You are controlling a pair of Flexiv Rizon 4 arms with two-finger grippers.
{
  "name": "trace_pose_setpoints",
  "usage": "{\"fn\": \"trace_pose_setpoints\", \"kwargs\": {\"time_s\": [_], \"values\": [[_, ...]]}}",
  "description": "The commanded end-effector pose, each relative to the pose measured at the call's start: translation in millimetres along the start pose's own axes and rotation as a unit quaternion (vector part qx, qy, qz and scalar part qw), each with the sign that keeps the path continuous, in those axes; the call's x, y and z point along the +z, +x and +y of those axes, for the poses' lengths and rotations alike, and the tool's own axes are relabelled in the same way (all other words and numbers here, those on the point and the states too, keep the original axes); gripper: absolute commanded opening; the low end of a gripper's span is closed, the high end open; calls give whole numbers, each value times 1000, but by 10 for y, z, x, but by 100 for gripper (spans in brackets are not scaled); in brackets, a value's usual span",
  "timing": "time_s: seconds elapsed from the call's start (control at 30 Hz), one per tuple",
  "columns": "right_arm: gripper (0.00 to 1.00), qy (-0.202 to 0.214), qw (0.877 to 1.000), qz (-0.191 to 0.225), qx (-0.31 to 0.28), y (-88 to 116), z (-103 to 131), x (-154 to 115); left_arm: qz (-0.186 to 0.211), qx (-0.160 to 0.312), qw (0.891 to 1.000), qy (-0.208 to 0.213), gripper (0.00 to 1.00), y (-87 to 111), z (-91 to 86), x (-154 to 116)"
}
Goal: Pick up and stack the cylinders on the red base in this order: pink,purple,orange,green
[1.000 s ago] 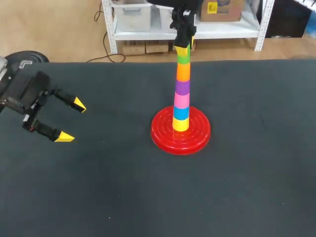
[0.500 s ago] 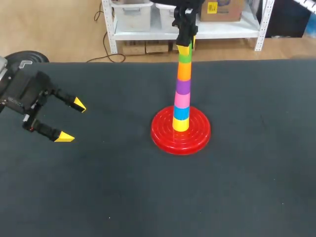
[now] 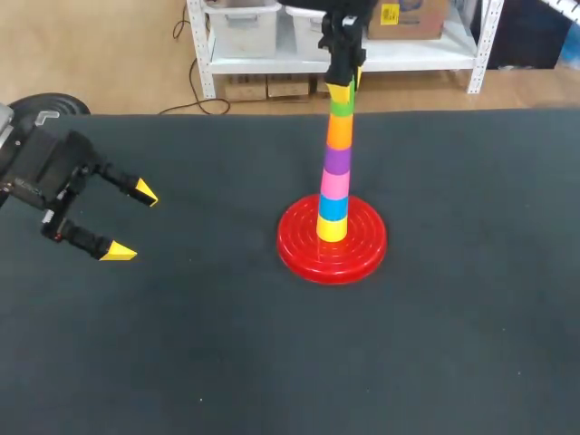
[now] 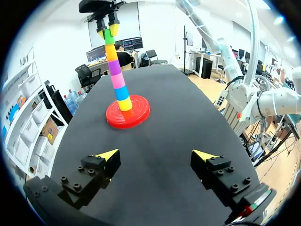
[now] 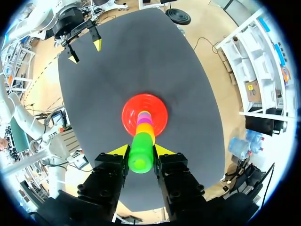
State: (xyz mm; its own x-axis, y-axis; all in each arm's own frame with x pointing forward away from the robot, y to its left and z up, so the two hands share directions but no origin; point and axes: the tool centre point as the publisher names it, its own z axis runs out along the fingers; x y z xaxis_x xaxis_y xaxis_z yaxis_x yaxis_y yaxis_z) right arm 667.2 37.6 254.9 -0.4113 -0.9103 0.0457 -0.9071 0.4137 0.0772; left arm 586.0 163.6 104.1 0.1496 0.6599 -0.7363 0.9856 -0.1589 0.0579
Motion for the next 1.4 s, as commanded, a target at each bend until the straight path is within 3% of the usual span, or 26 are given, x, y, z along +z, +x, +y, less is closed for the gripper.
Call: {"fn": "trace_pose_setpoints", "kwargs": {"time_s": [0.03,0.97,1.0,1.03,1.4], "values": [[0,-7,1000,3,-1,-29,-52,128,0,1,1000,0,100,10,0,0],[0,-5,1000,-4,3,-15,-44,94,0,1,1000,0,100,10,0,0],[32,-1,1000,-6,6,-16,-43,97,0,1,1000,0,100,10,0,0],[100,-1,1000,-7,5,-16,-43,97,0,1,1000,0,100,10,0,0],[100,37,999,-27,4,21,68,-27,0,1,1000,0,100,10,0,0]]}}
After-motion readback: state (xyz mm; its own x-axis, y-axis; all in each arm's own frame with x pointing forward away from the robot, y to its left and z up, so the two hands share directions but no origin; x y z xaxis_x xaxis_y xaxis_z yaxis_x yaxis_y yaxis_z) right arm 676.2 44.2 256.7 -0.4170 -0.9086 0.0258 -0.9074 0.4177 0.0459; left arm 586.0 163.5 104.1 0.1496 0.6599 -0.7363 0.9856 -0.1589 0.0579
